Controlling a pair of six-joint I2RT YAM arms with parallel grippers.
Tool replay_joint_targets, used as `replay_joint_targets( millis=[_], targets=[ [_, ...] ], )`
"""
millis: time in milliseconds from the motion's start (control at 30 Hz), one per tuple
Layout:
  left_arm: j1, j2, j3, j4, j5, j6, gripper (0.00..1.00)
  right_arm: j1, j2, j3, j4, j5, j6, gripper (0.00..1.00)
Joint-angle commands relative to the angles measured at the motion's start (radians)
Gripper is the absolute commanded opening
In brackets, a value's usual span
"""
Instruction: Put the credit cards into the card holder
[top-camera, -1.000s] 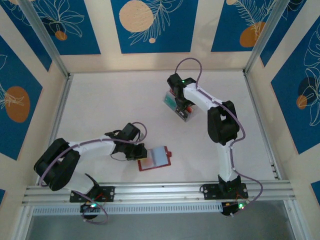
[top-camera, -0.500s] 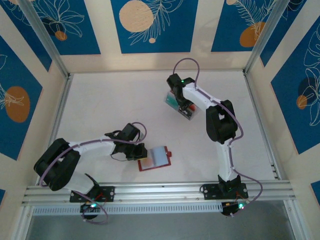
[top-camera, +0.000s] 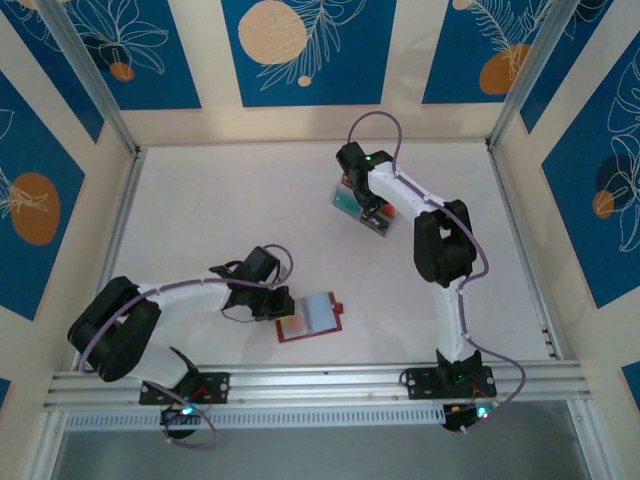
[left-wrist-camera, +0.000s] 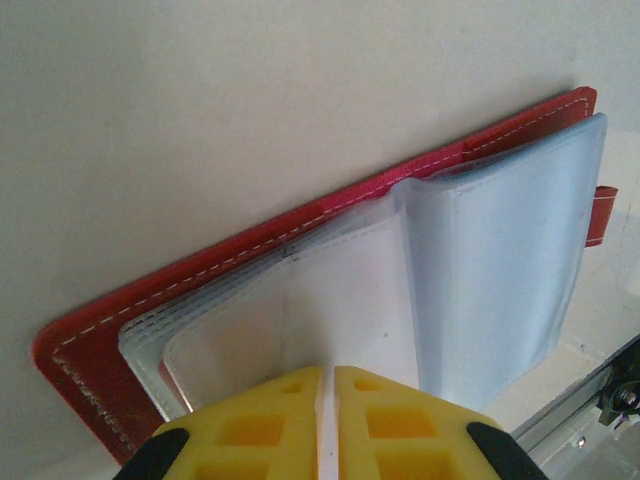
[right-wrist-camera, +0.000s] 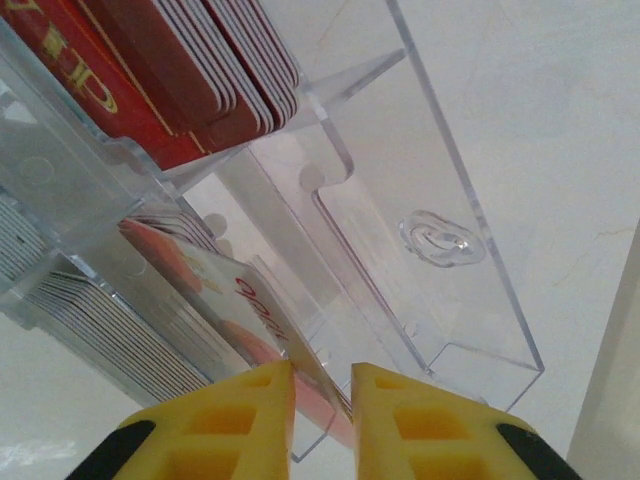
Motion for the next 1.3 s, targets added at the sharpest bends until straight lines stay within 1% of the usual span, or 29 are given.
replay_joint_targets(
  millis=[0,67,167,300,433,633,833,1033,1267],
  targets=[
    [-0.01,0.013,-0.015,0.0,-0.009,-0.011,0.11,-0.009,-0.014,0.037,-0.012,0.012,-0.006,0.16],
    [-0.01,0.016,-0.015,0.0,-0.009,-0.01,0.11,-0.008,-0.015,0.042,-0.015,0.012,-0.008,0.13],
    [-0.01,0.02,-0.015,0.006,-0.006,-0.012,0.11,-0.008,-0.018,0.048,-0.018,0.015,-0.013,0.1],
    [-0.01,0.026,-0.017,0.009,-0.004,-0.014,0.11,-0.006,-0.018,0.06,-0.028,0.011,-0.018,0.1],
    [-0.009,0.025,-0.018,0.009,-0.001,-0.016,0.11,-0.004,-0.019,0.077,-0.049,-0.018,-0.03,0.05],
    [-0.01,0.027,-0.018,0.009,-0.003,-0.016,0.11,-0.002,-0.009,0.111,-0.076,-0.05,-0.049,0.03],
    [-0.01,0.024,-0.018,0.005,-0.004,-0.016,0.11,-0.005,0.011,0.138,-0.101,-0.051,-0.059,0.0],
    [-0.009,0.019,-0.018,0.003,-0.004,-0.015,0.11,0.009,-0.006,0.172,-0.119,-0.034,-0.057,0.0],
    [-0.008,-0.005,0.003,-0.034,0.0,0.019,0.1,0.079,-0.087,0.178,-0.153,0.042,-0.026,0.0]
  ],
)
